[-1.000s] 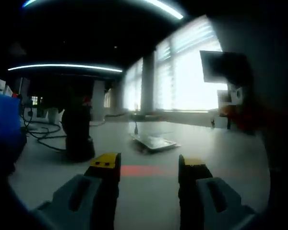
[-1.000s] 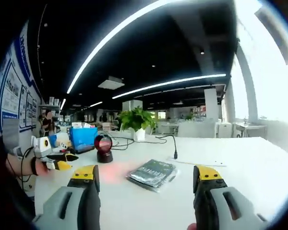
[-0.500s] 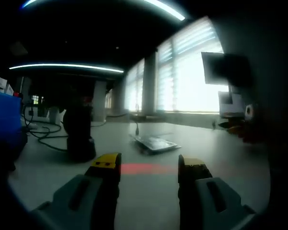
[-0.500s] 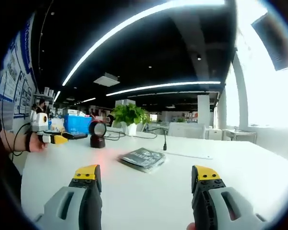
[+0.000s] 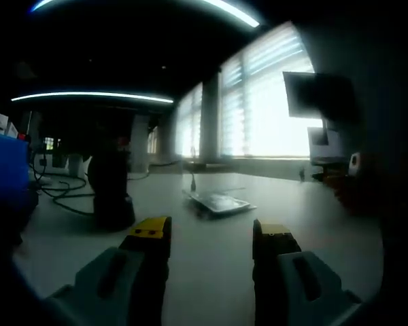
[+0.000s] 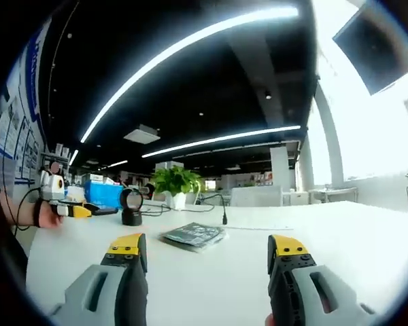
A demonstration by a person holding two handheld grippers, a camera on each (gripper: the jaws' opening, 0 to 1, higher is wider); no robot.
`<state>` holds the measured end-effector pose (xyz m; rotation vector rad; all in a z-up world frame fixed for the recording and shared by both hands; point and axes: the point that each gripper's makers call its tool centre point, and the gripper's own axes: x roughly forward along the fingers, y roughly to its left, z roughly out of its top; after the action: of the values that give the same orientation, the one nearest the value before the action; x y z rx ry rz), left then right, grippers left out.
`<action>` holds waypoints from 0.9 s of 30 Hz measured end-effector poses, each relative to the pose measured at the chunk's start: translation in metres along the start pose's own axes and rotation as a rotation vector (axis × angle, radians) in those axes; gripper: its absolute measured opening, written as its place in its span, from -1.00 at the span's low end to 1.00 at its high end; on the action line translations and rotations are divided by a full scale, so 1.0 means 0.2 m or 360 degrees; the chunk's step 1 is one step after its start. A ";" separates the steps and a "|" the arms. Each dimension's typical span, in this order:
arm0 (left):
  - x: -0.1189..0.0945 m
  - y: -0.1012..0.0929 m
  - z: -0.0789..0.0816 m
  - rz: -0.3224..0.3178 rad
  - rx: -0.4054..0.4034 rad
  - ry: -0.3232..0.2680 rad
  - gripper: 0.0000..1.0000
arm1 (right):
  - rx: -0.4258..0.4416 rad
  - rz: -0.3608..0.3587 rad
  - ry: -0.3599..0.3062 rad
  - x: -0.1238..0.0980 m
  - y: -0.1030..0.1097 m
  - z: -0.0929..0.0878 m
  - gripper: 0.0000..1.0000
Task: Clip sheet goods on table flip sheet goods clip sheet goods scan sheet goods put sheet goods back to table
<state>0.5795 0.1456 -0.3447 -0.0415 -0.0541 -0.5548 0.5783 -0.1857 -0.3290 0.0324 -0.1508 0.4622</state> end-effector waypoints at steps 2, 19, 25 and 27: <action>0.00 0.00 0.00 0.0000 -0.0004 0.0002 -0.19 | -0.0039 -0.0007 0.0019 0.00 0.01 -0.01 0.32; 0.01 0.01 0.00 0.0013 -0.0006 0.0008 -0.19 | 0.0032 -0.0048 -0.0023 -0.01 -0.05 0.01 0.27; 0.01 0.03 -0.01 0.0040 0.0006 0.0021 -0.18 | -0.0003 -0.0050 -0.0010 -0.01 -0.05 0.00 0.26; 0.01 0.02 -0.01 0.0029 0.0016 0.0023 -0.18 | -0.0004 -0.0047 -0.0023 -0.01 -0.05 0.01 0.26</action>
<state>0.5828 0.1474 -0.3474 -0.0283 -0.0424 -0.5365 0.5799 -0.1949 -0.3272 0.0356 -0.1646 0.4323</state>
